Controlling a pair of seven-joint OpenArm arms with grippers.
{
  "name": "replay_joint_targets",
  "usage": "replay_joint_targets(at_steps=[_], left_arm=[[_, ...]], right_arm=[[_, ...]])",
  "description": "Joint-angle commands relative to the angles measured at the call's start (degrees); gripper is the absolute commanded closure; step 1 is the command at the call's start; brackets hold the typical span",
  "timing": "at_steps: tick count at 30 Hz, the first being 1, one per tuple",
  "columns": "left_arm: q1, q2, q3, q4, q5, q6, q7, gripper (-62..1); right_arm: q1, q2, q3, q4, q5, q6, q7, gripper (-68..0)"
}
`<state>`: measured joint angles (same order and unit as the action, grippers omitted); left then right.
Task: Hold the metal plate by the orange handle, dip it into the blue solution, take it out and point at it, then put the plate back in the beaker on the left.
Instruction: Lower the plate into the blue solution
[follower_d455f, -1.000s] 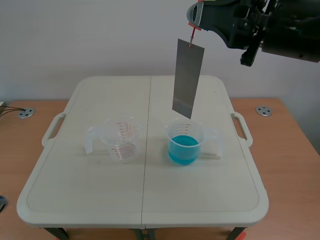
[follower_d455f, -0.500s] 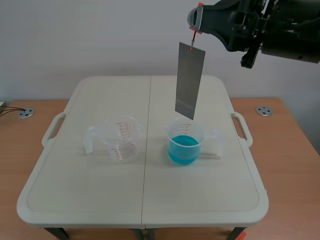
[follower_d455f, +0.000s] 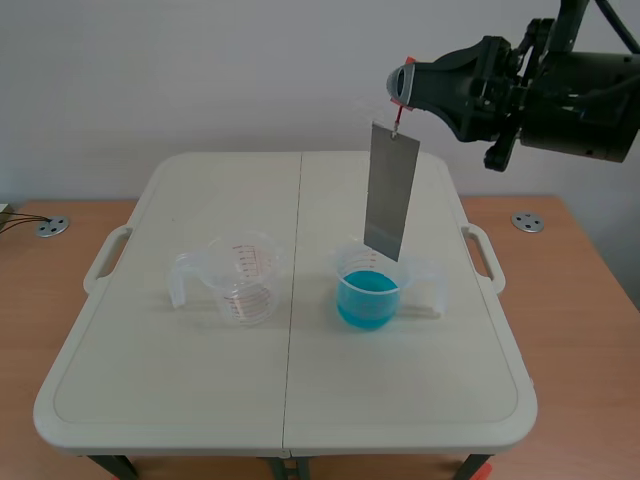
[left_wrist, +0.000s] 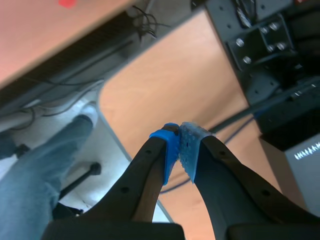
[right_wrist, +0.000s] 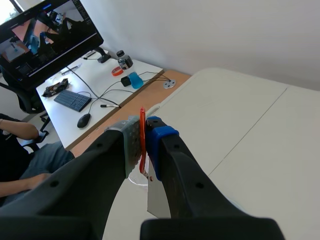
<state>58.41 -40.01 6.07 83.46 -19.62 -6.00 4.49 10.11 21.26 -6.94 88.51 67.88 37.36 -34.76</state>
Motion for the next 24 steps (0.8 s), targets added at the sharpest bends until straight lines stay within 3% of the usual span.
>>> replay_joint_targets(at_steps=[1,7,19,24], left_arm=[[0.1,0.5,0.5,0.3,-0.3,-0.2,-0.4,-2.1],[0.1,0.4,2.3,-0.2,-0.3,-0.1,-0.4,-2.1],[0.1,0.4,2.3,-0.2,-0.3,-0.1,-0.1,-2.1],[0.1,0.4,2.3,-0.2,-0.3,-0.1,-0.1,-2.1]], right_arm=[[1.2,-0.4,0.1,-0.4,-0.2,0.2,1.1,-1.4],[1.2,-1.3,0.1,-3.8,-1.0,2.0,1.6,-1.4],[1.2,-4.3,0.1,-10.4,-7.2,5.3,5.0,-1.4],[1.5,-5.7,0.1,-13.2,-10.0,5.4,6.7,-1.3]])
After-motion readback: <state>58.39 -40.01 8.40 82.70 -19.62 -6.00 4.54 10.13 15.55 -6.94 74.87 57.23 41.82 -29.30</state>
